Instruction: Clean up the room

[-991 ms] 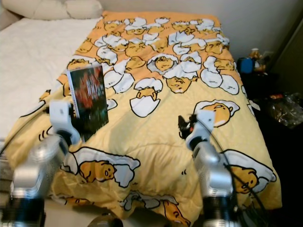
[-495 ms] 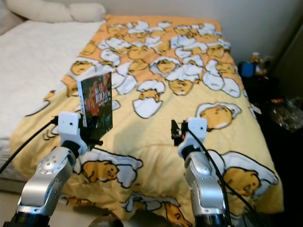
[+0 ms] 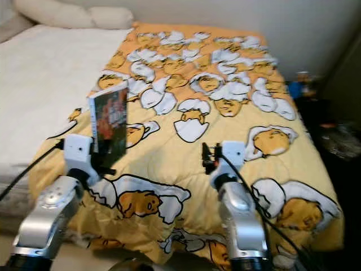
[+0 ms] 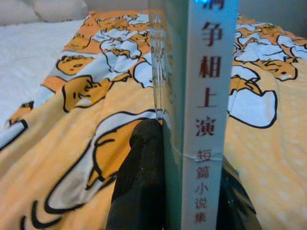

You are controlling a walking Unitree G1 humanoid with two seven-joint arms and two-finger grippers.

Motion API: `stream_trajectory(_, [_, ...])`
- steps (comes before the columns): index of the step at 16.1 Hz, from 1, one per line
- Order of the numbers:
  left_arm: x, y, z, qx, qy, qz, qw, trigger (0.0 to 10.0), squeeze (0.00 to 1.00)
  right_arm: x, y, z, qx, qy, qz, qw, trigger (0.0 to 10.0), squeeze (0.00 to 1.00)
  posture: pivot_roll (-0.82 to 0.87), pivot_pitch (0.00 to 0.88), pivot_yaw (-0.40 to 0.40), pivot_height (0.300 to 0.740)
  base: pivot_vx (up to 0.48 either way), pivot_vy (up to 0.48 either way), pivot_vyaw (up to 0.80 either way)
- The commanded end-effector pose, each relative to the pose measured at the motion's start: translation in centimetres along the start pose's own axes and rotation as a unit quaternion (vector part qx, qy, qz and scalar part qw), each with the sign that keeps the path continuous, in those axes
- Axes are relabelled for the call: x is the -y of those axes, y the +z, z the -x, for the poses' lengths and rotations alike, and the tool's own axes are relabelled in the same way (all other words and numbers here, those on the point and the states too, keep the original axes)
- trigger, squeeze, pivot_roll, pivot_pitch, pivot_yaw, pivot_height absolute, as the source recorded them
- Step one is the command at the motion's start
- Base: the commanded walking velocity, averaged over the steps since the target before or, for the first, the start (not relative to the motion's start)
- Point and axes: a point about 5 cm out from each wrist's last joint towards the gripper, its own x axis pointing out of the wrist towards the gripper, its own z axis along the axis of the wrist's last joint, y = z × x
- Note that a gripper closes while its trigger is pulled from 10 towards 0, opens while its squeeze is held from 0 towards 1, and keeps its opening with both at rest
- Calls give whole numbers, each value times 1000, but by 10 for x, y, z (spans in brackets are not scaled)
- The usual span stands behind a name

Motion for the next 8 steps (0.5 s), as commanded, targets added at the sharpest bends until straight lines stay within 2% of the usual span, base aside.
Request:
stream_trajectory(1, [5, 14, -4, 31, -11, -6, 999, 10000, 0, 5, 6, -1, 7, -7, -1, 1000, 10000, 0, 5, 0, 26, 740, 0, 412, -450])
stream_trajectory(3, [6, 14, -5, 29, -12, -8, 999, 10000, 0, 6, 7, -1, 7, -9, -3, 1000, 10000, 0, 4, 0, 26, 740, 0, 414, -481])
stream_trajectory(8, [6, 13, -6, 28, -13, -10, 999, 10000, 0, 6, 5, -2, 3, -13, -3, 1000, 10000, 0, 6, 0, 29, 740, 0, 415, 0])
